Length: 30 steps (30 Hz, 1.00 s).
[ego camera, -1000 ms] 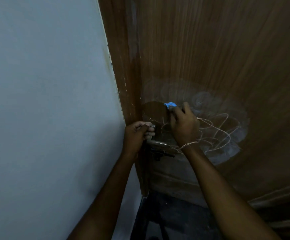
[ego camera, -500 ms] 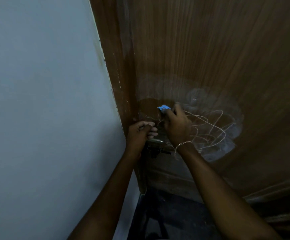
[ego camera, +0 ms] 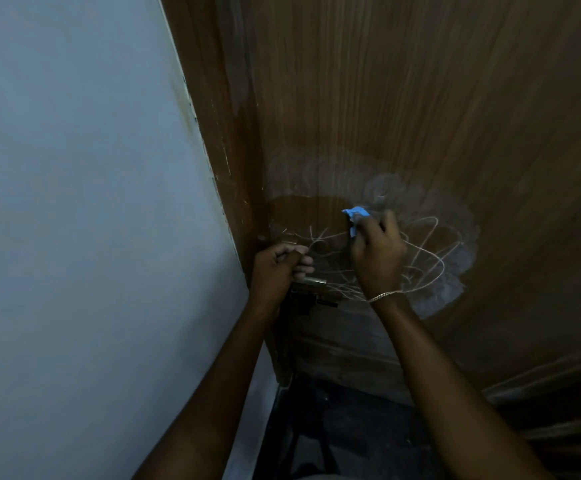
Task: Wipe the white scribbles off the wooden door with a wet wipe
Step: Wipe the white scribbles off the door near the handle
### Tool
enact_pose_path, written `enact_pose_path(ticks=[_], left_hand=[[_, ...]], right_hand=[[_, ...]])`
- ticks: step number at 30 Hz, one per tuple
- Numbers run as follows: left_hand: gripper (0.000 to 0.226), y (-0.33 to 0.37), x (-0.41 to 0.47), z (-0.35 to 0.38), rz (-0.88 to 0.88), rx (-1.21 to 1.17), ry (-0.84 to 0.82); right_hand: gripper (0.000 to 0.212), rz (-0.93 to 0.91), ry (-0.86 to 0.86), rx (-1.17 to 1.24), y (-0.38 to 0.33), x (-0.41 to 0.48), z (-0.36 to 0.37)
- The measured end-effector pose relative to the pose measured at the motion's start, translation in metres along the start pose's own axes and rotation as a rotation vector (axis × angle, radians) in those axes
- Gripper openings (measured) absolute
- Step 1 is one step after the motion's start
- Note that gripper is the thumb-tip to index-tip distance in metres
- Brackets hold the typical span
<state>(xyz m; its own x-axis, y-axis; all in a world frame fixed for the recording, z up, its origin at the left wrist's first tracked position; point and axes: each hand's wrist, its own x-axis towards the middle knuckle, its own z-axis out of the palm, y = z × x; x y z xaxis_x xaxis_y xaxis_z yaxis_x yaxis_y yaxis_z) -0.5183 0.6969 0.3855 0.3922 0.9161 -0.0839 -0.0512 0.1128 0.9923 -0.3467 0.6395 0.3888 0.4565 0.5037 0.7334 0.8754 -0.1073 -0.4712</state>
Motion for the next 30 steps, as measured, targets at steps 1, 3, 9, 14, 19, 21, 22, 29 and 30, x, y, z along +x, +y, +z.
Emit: enact_pose_path(ticks=[1, 3, 9, 14, 19, 21, 22, 29, 30], left_hand=[[0.018, -0.001, 0.001, 0.000, -0.003, 0.001, 0.004], [0.018, -0.001, 0.002, 0.001, -0.011, 0.007, 0.008], [0.016, -0.004, 0.005, 0.010, -0.010, 0.000, -0.013], [0.017, -0.005, 0.006, 0.015, -0.018, 0.004, -0.021], [0.017, -0.009, 0.005, 0.020, 0.013, 0.019, -0.054], [0.017, -0.011, 0.004, 0.018, 0.007, 0.016, -0.049], [0.017, -0.012, 0.004, 0.019, 0.002, 0.017, -0.046], [0.017, -0.013, -0.001, 0.023, -0.005, 0.000, -0.063], [0.017, -0.015, -0.002, 0.022, -0.009, -0.001, -0.062]], right_hand=[[0.014, 0.006, 0.030, -0.004, -0.003, 0.006, 0.000], [0.012, -0.023, 0.004, -0.030, -0.012, 0.012, 0.003], [0.012, 0.021, -0.056, -0.088, 0.010, -0.005, -0.012], [0.008, 0.015, -0.035, -0.093, 0.005, 0.005, -0.007], [0.009, 0.101, -0.025, -0.067, 0.029, -0.010, -0.020], [0.007, 0.113, 0.067, -0.027, 0.028, -0.001, -0.022], [0.006, 0.090, 0.071, -0.026, 0.025, 0.003, -0.021], [0.011, 0.141, -0.005, -0.005, 0.044, -0.015, -0.036], [0.010, 0.160, 0.052, 0.020, 0.044, -0.009, -0.039]])
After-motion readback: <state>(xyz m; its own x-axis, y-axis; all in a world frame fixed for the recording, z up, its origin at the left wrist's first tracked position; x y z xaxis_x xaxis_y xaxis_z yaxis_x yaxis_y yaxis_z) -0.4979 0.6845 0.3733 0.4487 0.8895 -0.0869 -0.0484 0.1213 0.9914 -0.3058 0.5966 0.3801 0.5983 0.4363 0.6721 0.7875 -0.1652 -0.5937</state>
